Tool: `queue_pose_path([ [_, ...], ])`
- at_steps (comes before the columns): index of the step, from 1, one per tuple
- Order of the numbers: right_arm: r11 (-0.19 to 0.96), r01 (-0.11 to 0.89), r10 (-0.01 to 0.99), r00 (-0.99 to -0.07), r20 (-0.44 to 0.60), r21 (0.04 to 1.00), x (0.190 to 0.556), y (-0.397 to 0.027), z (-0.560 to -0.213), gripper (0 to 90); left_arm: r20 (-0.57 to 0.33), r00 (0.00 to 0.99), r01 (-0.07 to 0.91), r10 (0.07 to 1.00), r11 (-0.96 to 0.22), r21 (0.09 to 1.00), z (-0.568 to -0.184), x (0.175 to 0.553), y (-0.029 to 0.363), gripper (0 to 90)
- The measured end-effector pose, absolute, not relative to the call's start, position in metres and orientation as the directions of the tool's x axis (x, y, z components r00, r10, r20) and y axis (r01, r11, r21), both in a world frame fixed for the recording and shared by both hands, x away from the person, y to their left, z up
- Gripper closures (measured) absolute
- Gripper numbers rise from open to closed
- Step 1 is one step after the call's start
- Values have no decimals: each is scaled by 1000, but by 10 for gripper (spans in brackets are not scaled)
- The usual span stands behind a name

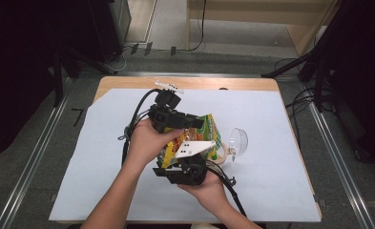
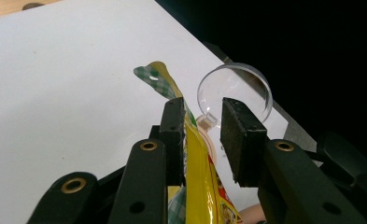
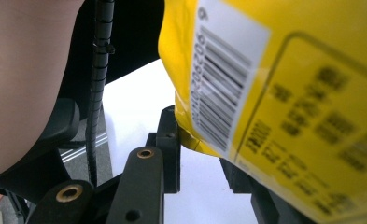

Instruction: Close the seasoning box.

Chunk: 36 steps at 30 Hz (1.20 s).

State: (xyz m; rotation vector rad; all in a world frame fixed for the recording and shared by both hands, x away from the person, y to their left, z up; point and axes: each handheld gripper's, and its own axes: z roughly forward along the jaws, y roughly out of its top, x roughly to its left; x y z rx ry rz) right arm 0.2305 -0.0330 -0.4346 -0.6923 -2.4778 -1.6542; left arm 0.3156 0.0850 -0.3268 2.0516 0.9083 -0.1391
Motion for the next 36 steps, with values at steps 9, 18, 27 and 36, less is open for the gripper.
queue_pose_path([
  [9,314,409,325,-894,308,857,231,-34,-435,728,-400,732,642,551,-364,675,-326,314,84,706],
  [18,317,405,324,-896,303,858,231,-34,-435,727,-401,732,643,550,-364,674,-327,315,84,705],
  [27,319,405,323,-896,304,857,231,-34,-435,728,-403,732,644,549,-364,673,-327,315,84,705],
  [36,325,400,323,-898,297,857,231,-34,-433,726,-410,727,649,551,-358,671,-327,316,86,703],
])
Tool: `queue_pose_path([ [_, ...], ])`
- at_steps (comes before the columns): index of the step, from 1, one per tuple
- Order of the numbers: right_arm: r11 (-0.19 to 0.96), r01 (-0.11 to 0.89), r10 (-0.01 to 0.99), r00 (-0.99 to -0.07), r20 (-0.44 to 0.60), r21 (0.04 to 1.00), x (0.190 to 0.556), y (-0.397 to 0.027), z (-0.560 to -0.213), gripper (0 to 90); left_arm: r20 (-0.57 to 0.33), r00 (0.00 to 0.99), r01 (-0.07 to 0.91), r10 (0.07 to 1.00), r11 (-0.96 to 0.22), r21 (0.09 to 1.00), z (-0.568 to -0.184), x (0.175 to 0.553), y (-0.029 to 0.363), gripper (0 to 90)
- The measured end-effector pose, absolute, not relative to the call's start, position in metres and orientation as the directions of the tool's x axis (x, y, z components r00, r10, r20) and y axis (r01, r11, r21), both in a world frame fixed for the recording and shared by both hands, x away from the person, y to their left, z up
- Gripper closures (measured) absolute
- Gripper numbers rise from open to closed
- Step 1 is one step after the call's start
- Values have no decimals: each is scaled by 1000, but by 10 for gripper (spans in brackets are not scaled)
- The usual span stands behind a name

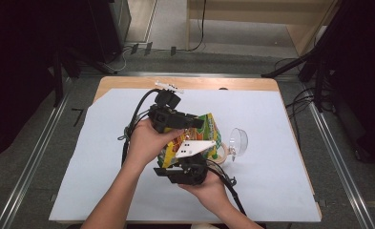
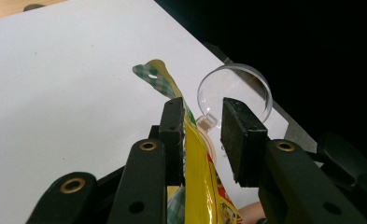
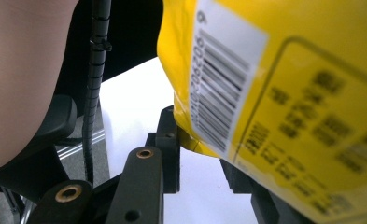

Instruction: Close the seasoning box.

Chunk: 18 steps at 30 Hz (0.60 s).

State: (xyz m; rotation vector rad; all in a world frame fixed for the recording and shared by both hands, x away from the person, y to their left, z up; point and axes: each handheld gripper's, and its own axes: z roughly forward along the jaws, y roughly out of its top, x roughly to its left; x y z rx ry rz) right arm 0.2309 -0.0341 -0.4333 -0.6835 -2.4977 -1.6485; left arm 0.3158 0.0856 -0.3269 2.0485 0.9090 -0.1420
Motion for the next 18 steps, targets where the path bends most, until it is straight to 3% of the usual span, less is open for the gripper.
queue_pose_path([
  [18,313,402,322,-897,302,860,231,-35,-436,725,-365,746,619,557,-379,687,-322,307,78,692],
])
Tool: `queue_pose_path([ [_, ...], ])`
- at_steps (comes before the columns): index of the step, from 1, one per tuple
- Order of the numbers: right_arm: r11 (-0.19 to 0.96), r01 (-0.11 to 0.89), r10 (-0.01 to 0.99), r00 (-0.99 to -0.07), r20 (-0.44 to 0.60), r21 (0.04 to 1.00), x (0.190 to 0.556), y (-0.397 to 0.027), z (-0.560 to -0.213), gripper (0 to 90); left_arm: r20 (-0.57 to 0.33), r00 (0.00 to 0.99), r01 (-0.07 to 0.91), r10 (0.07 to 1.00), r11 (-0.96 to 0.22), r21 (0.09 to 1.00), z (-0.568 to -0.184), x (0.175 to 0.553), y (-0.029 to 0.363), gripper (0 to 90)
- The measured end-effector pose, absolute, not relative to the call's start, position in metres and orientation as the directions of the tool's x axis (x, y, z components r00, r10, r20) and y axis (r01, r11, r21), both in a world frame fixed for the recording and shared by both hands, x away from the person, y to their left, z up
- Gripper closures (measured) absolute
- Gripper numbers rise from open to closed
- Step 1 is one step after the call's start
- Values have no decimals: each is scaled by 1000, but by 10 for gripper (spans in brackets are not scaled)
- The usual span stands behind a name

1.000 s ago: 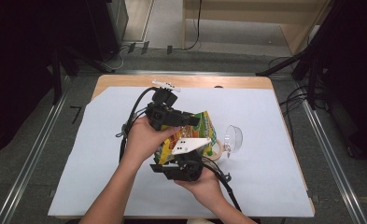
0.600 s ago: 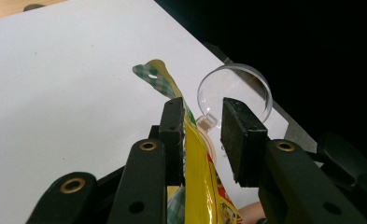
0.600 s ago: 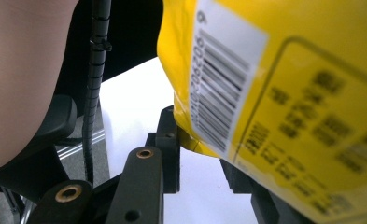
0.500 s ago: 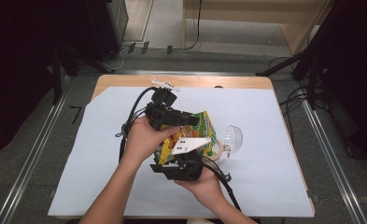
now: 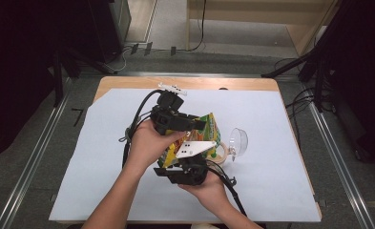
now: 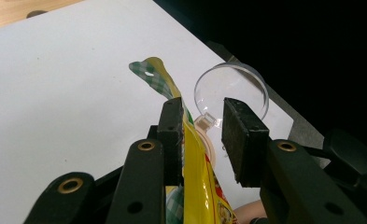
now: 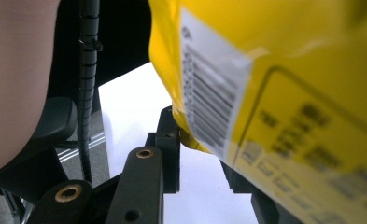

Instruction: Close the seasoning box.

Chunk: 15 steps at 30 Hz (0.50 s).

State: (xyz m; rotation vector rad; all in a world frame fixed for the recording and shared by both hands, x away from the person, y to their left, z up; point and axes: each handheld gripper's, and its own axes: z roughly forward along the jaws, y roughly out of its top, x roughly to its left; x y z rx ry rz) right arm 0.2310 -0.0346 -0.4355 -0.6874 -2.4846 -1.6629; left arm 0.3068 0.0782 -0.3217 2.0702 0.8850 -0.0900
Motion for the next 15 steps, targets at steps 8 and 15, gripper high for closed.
queue_pose_path([
  [8,313,406,322,-896,306,859,231,-35,-435,726,-371,742,626,558,-379,682,-323,308,79,695],
  [15,319,406,320,-897,306,856,230,-34,-433,724,-387,727,645,567,-371,668,-324,312,81,715],
])
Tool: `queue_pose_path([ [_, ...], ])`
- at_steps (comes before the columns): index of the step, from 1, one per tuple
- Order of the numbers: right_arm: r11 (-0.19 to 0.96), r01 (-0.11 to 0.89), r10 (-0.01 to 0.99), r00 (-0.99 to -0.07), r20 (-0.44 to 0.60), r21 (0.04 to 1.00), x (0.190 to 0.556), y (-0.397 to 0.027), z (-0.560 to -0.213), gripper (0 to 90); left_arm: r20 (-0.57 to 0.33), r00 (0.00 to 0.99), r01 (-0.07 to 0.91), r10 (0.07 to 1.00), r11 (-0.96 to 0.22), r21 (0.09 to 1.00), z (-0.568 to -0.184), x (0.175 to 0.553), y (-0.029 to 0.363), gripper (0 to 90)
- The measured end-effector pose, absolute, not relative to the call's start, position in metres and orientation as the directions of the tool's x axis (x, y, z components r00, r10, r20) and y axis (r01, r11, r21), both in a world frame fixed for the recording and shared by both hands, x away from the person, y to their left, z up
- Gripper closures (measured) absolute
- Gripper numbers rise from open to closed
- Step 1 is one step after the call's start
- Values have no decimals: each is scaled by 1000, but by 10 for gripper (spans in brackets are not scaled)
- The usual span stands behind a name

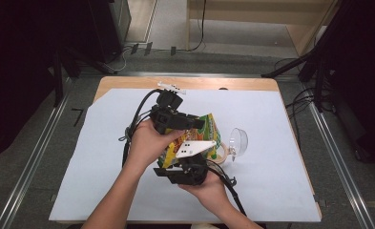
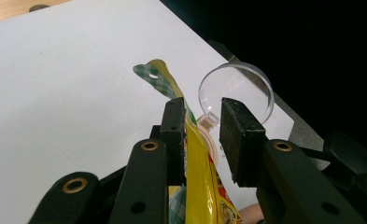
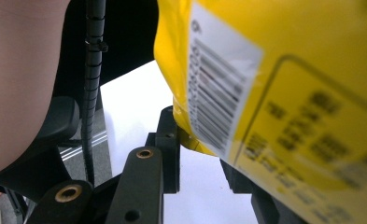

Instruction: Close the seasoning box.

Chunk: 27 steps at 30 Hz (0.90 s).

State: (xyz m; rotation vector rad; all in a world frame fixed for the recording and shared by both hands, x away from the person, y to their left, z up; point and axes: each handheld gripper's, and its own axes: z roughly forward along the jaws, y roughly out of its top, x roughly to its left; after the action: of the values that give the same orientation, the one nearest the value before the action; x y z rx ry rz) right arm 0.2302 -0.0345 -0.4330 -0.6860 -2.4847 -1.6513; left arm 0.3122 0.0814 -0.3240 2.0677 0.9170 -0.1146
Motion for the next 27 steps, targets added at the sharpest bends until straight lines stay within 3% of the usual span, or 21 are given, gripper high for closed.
queue_pose_path([
  [27,333,396,327,-900,289,856,229,-33,-432,719,-426,705,676,567,-354,647,-327,318,85,712],
])
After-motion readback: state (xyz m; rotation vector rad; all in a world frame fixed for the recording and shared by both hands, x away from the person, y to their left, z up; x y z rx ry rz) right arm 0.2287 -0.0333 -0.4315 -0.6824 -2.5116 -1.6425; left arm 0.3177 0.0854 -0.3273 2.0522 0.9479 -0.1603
